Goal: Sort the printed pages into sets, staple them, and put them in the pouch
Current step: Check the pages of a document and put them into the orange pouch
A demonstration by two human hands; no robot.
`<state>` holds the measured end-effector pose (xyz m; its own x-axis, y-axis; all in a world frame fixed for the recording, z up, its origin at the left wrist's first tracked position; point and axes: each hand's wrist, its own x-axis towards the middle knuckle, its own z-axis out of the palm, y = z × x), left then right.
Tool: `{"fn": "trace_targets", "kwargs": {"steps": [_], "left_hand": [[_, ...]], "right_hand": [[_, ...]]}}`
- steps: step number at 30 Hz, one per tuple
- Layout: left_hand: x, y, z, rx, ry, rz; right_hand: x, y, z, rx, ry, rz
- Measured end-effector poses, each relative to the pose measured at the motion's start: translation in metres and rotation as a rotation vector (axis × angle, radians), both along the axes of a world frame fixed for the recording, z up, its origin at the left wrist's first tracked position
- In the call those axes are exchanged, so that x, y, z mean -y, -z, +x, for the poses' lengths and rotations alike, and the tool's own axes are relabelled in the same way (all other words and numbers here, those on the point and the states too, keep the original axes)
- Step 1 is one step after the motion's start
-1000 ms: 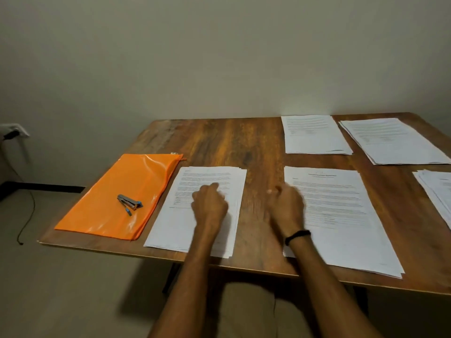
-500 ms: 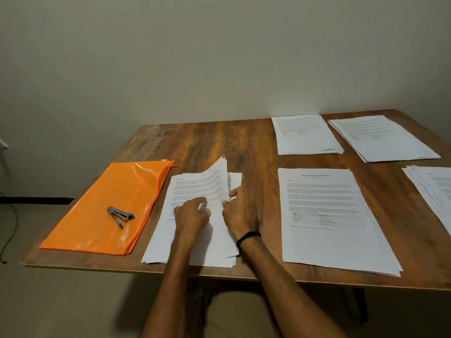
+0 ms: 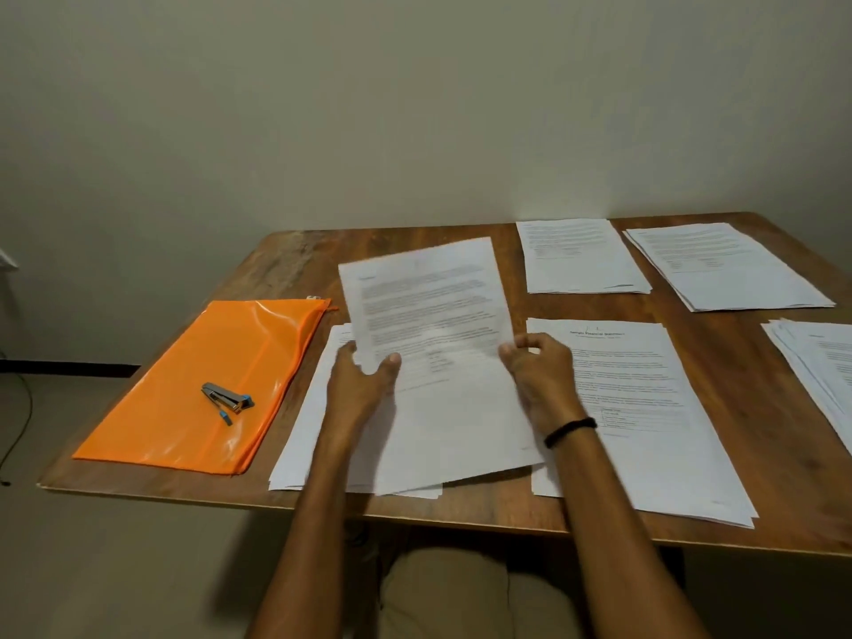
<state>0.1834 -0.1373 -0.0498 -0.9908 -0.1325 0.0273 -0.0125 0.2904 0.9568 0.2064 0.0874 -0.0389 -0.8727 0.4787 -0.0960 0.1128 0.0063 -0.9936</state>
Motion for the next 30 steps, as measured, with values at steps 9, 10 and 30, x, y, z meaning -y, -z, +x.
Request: {"fn": "trace_targets", "kwargs": {"steps": [9,10,30], "left_hand": [[-0.063,0.005,0.018,0.110,0.188,-0.201],[-0.066,0.006,0.018,0.120,0.194,-0.232],[-0.070,0.006,0.015,0.156,0.232,-0.362]], "right_hand": [[-0.164,0.053,0.013,0.713,0.334,0.713],[-0.186,0.077,0.007,0.755,0.346,0.750],[-0.156,-0.025,0.045,0.213,0.350,0.578]]}}
